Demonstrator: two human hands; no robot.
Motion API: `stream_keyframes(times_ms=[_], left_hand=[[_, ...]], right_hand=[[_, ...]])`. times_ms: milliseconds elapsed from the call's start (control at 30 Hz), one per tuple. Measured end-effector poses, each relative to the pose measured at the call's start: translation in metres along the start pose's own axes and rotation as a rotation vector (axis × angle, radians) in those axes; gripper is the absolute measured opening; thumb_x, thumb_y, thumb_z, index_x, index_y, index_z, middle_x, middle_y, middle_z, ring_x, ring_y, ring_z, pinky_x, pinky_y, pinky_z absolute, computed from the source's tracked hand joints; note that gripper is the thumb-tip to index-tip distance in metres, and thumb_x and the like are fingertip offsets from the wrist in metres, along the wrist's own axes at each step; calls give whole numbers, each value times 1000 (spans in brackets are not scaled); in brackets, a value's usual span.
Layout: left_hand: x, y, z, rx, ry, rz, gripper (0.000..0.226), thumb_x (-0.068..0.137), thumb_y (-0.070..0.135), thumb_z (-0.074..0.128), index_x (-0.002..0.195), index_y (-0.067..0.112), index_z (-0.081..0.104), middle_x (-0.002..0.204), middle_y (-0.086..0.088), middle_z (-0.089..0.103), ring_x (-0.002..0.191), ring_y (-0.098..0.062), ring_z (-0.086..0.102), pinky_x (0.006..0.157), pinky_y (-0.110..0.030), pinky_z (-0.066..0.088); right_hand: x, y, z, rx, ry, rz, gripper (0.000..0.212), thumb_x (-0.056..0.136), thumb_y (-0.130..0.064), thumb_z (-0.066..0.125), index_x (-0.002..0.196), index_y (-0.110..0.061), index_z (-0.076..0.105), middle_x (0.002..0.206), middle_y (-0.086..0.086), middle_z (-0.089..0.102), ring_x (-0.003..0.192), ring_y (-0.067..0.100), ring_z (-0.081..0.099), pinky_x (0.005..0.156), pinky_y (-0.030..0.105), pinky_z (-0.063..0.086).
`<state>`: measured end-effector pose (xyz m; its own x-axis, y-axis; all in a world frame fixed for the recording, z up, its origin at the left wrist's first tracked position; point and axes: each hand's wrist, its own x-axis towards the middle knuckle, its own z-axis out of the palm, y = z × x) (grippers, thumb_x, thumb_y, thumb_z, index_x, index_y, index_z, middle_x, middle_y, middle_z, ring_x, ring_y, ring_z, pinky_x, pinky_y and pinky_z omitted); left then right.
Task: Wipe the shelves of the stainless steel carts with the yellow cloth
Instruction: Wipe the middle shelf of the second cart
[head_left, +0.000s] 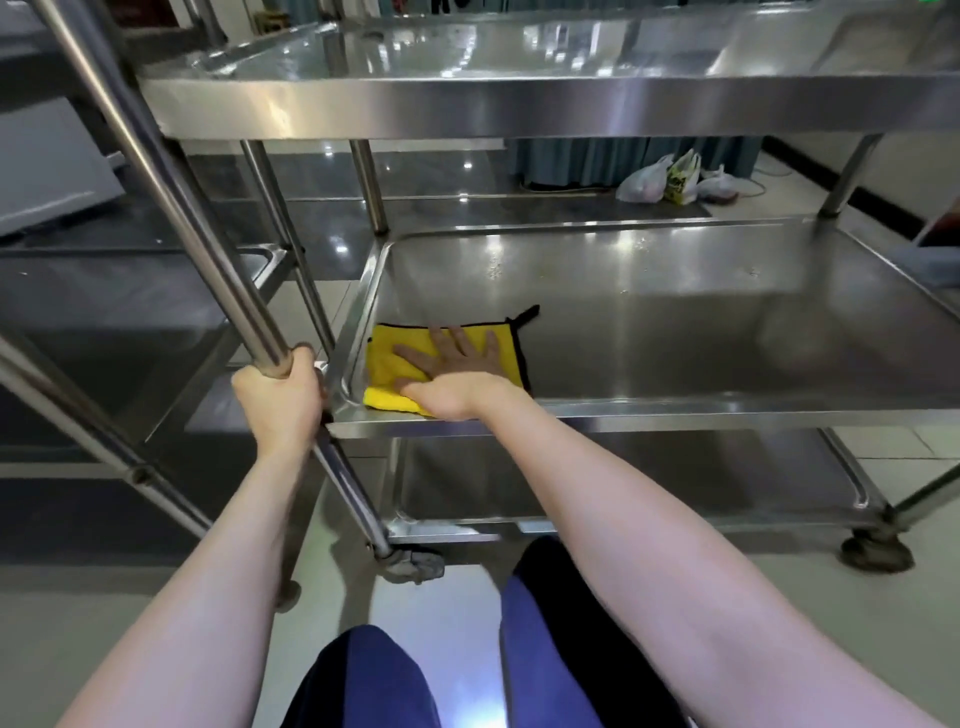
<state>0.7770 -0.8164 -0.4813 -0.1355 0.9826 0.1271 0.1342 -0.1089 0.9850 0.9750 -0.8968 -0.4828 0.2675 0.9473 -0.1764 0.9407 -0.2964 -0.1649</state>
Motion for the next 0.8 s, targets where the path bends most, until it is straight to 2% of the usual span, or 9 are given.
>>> stream_keyframes(times_ms=[67, 167, 300, 367, 433, 500, 600, 733, 800], left_hand=[[-1, 1, -2, 4, -2, 3, 31, 78, 37, 66, 71, 6, 67, 66, -13, 62, 61, -23, 63, 67, -57, 60], [-1, 3, -3, 18, 10, 12, 43, 78, 38, 67, 76, -4, 67, 70, -15, 61, 66, -23, 62, 71, -59, 60], [-7, 8, -1, 7, 10, 9, 28, 80, 36, 67, 74, 8, 65, 69, -14, 57, 65, -23, 57, 66, -55, 58], [-10, 9, -1, -21, 6, 24, 26, 82, 32, 68, 67, 12, 60, 62, -10, 57, 55, -23, 57, 58, -46, 53], [-10, 8, -1, -38, 7, 44, 28, 86, 27, 68, 62, 16, 57, 60, -10, 57, 51, -24, 56, 57, -41, 51], [-10, 5, -2, -39, 6, 69, 27, 88, 26, 68, 65, 15, 60, 64, -12, 58, 54, -23, 59, 57, -37, 52], [-8, 0, -3, -75, 6, 98, 24, 90, 26, 69, 71, 14, 63, 54, 0, 57, 45, -14, 56, 48, -28, 49], [-8, -4, -3, -80, 2, 117, 34, 86, 32, 66, 54, 23, 60, 49, 4, 55, 46, -16, 55, 53, -32, 51], [-8, -5, -2, -93, 0, 132, 35, 83, 35, 65, 50, 25, 60, 47, 4, 52, 44, -14, 53, 49, -30, 49]], right_hand=[[-15, 35, -1, 13, -3, 44, 68, 100, -83, 18, 163, -64, 3, 180, -7, -13, 165, 25, -17, 125, 67, -16], [-34, 99, -4, 39, 39, 142, 67, 100, -84, 15, 162, -65, 2, 180, -8, -12, 166, 25, -16, 126, 67, -14], [-40, 164, -13, 43, 92, 249, 74, 95, -89, 11, 163, -63, 2, 181, -6, -7, 166, 27, -9, 128, 67, -9], [-31, 178, -18, 27, 105, 273, 80, 91, -93, 10, 164, -61, 2, 181, -3, -5, 167, 29, -7, 127, 69, -7], [-15, 185, -24, 37, 135, 290, 85, 89, -94, 11, 165, -58, 5, 181, 1, -2, 167, 30, -5, 126, 71, -6], [5, 192, -32, 48, 161, 316, 88, 89, -95, 12, 167, -56, 7, 181, 5, 1, 166, 32, -3, 126, 72, -5], [45, 203, -44, 32, 146, 346, 90, 88, -96, 12, 167, -54, 5, 181, 6, 2, 166, 35, -2, 125, 74, -4], [105, 211, -58, 15, 155, 358, 89, 88, -97, 13, 167, -56, 5, 181, 7, 2, 166, 36, 0, 124, 76, -4], [132, 204, -61, 3, 172, 353, 90, 87, -97, 13, 167, -55, 6, 181, 8, 5, 166, 37, 2, 123, 77, -4]])
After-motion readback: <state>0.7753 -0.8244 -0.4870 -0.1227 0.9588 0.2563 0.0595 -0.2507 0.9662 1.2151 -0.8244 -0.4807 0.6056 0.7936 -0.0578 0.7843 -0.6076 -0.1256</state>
